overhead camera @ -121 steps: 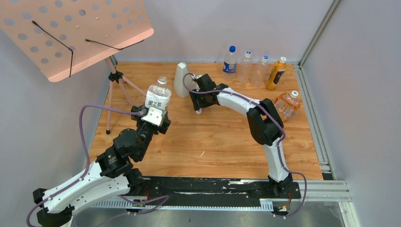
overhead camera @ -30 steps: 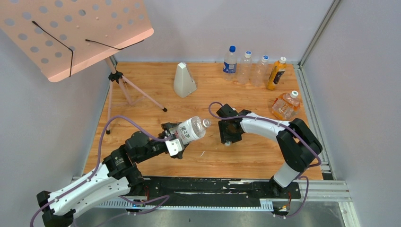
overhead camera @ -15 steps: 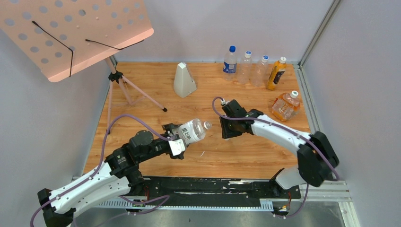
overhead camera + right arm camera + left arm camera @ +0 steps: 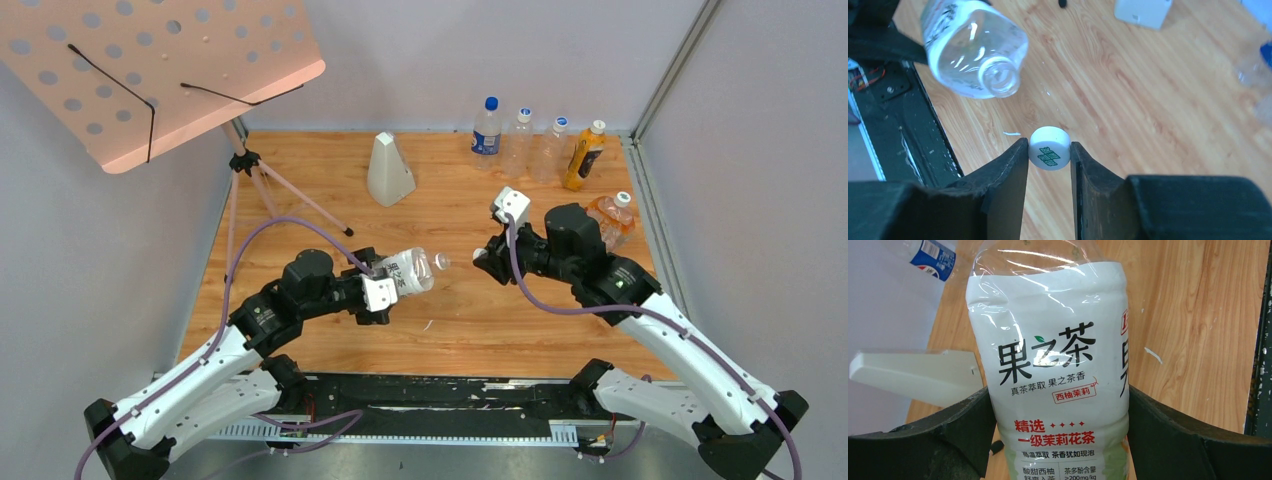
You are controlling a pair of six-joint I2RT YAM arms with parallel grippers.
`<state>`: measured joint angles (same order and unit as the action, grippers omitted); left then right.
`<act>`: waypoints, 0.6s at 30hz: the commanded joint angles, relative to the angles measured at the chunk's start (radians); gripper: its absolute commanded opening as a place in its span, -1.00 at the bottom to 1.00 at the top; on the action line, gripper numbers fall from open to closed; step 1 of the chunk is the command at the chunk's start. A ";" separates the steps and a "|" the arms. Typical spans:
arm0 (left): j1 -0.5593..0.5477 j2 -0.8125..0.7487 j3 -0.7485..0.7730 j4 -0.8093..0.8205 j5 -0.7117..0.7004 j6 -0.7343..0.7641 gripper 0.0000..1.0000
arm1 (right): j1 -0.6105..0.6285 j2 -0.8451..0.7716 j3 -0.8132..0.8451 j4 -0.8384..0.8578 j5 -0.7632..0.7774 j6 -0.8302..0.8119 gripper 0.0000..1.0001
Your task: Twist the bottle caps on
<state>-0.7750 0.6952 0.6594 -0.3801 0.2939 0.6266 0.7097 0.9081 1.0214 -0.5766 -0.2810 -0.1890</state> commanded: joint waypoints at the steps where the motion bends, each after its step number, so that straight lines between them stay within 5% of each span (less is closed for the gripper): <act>1: 0.015 0.004 0.056 0.003 0.123 0.113 -0.49 | -0.001 -0.019 0.016 0.039 -0.167 -0.247 -0.78; 18: 0.016 0.004 0.048 0.044 0.213 0.191 -0.53 | -0.001 -0.004 0.029 0.040 -0.476 -0.436 -0.64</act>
<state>-0.7639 0.7101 0.6765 -0.3840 0.4648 0.7952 0.7097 0.9054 1.0222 -0.5709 -0.6575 -0.5602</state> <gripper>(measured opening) 0.912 0.341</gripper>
